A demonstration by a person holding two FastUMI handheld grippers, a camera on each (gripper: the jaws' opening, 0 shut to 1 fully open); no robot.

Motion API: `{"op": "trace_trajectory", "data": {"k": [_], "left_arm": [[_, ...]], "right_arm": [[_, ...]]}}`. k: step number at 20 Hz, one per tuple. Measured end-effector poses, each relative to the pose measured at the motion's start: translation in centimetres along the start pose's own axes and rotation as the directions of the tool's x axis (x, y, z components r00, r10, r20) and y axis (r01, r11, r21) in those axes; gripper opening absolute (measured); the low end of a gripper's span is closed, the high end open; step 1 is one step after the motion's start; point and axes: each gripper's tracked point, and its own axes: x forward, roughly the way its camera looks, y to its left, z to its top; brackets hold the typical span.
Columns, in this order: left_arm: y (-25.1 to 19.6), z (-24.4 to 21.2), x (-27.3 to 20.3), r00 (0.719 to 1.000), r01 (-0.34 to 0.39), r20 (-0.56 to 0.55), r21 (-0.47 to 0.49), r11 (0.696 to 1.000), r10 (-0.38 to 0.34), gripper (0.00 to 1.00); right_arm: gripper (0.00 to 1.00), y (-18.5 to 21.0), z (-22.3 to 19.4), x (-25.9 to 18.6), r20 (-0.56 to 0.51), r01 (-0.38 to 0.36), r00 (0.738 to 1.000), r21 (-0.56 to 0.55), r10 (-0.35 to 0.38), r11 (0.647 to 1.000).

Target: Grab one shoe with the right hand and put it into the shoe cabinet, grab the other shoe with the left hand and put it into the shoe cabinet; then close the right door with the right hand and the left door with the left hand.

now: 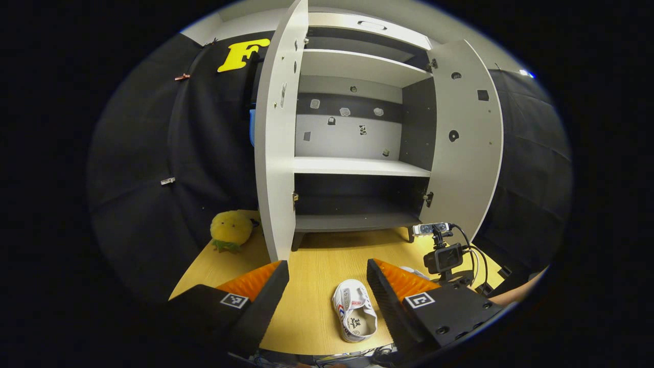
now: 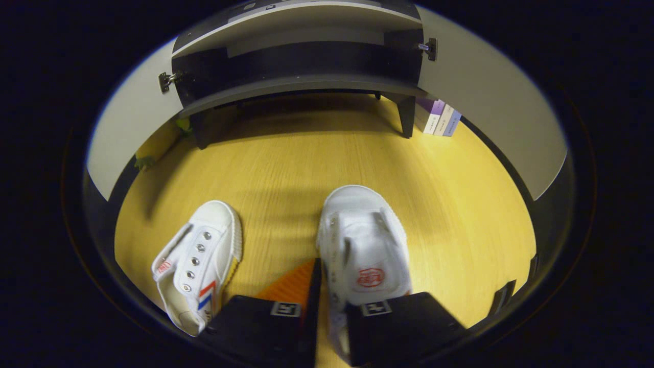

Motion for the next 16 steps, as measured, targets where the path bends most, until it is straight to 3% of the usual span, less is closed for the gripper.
{"op": "trace_trajectory", "data": {"k": [1, 2, 3, 5, 9, 10, 11, 12, 13, 16], "left_arm": [[0.0, 0.1, 0.0, 1.0, -0.002, 0.0, -0.002, 1.0, 0.002, 0.95], [0.0, 0.0, -0.1, 1.0, -0.002, 0.001, -0.004, 1.0, 0.002, 0.95], [-0.1, 0.0, -0.2, 1.0, -0.003, 0.0, -0.004, 1.0, 0.003, 0.95], [-0.1, 0.0, -0.2, 1.0, -0.006, -0.001, 0.001, 1.0, 0.006, 0.95], [0.0, -0.2, -0.5, 1.0, -0.008, -0.005, 0.008, 1.0, 0.008, 0.95], [0.0, -0.2, -0.5, 1.0, -0.007, -0.006, 0.009, 1.0, 0.007, 0.95], [0.0, -0.2, -0.5, 1.0, -0.006, -0.007, 0.011, 1.0, 0.006, 0.95], [-0.1, -0.1, -0.6, 1.0, -0.004, -0.006, 0.014, 1.0, 0.004, 0.95], [-0.2, 0.0, -0.7, 1.0, -0.001, -0.004, 0.018, 1.0, 0.001, 0.95], [-0.6, 0.1, -0.7, 1.0, 0.013, 0.005, 0.032, 0.999, -0.014, 0.95]], "right_arm": [[0.25, 0.0, -0.1, 0.5, -0.004, -0.006, 1.0, -0.007, 0.006, 1.0], [0.24, 0.3, -0.4, 0.8, -0.017, -0.023, 1.0, 0.008, 0.023, 1.0], [0.13, 0.3, 0.0, 0.1, -0.014, -0.021, 1.0, 0.023, 0.021, 1.0], [0.08, 0.3, 0.0, 0.4, -0.022, -0.032, 0.999, 0.039, 0.033, 0.999], [0.05, 0.5, 0.1, 0.2, -0.003, -0.064, 0.998, 0.089, 0.065, 0.994], [0.0, 0.5, 0.4, -0.1, 0.009, -0.069, 0.998, 0.101, 0.069, 0.992], [0.05, 0.4, 0.7, -0.3, 0.028, -0.071, 0.997, 0.097, 0.069, 0.993], [0.0, 0.4, 1.1, -1.0, 0.053, -0.072, 0.996, 0.085, 0.067, 0.994], [0.05, 0.5, 1.6, -1.5, 0.074, -0.071, 0.995, 0.069, 0.066, 0.995], [0.05, 1.3, 2.7, -3.0, 0.126, -0.072, 0.989, -0.007, 0.072, 0.997]]}}
